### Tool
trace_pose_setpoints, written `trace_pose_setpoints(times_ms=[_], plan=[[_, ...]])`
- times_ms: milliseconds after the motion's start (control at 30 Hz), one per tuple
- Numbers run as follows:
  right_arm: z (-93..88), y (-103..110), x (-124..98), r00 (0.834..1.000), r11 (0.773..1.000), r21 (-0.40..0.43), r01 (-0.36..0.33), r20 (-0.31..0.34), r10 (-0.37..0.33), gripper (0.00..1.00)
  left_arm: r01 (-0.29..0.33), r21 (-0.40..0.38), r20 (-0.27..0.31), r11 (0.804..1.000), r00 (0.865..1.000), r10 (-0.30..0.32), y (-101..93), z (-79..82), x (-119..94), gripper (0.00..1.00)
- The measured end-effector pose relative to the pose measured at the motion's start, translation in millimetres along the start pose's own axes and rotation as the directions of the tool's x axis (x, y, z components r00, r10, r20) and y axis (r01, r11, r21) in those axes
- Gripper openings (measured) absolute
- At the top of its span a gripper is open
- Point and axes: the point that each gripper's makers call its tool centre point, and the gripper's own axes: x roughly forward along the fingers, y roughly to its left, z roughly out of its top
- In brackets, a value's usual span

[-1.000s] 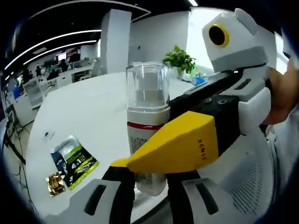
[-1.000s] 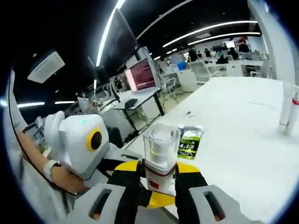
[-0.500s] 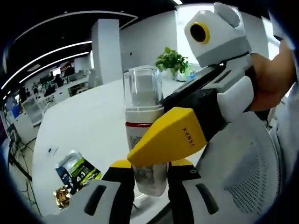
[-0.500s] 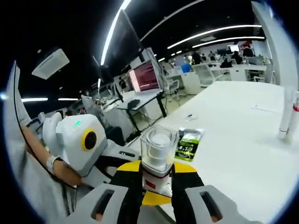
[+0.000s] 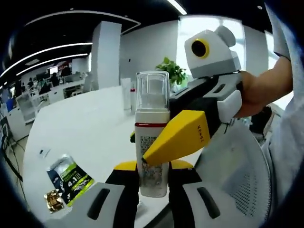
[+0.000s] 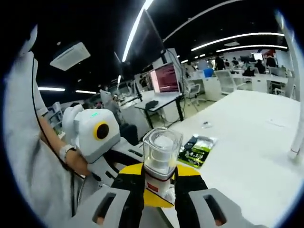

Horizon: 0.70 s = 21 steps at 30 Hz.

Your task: Arrange the skincare products in the storage area until every visible bottle or jar stands upright without overlapping.

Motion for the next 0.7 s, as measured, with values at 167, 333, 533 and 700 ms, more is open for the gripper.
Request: trace_pose_setpoints(times_ms=[167,333,533,700], plan=[[-1.7,-2.2,8.5,0.999,0.996,0.075,0.041,0.008,-0.042,0.18,-0.042,-0.112,0.029,0.993,0.999,0.045,15.8,2.3,-4.3,0.19],[-5.9,1.0,12.7,0.998,0.992,0.112,0.063,-0.005,-0.063,0.24,-0.068,-0.186,0.039,0.98,0.996,0.076,28.8,1.5,-8.8,0.19],[0.8,-8.2,12.7,0.992,0.978,0.169,0.124,0.012,-0.128,0.19,-0.088,-0.126,0.019,0.988,0.996,0.091,24.9,-0.3,-5.8,0.19],[-1.1,-8.6,19.7,0.989,0.97,0.19,0.15,-0.014,-0.15,0.15,-0.126,-0.08,-0.001,0.989,0.992,0.126,28.5,-3.4,-5.4,0.19]])
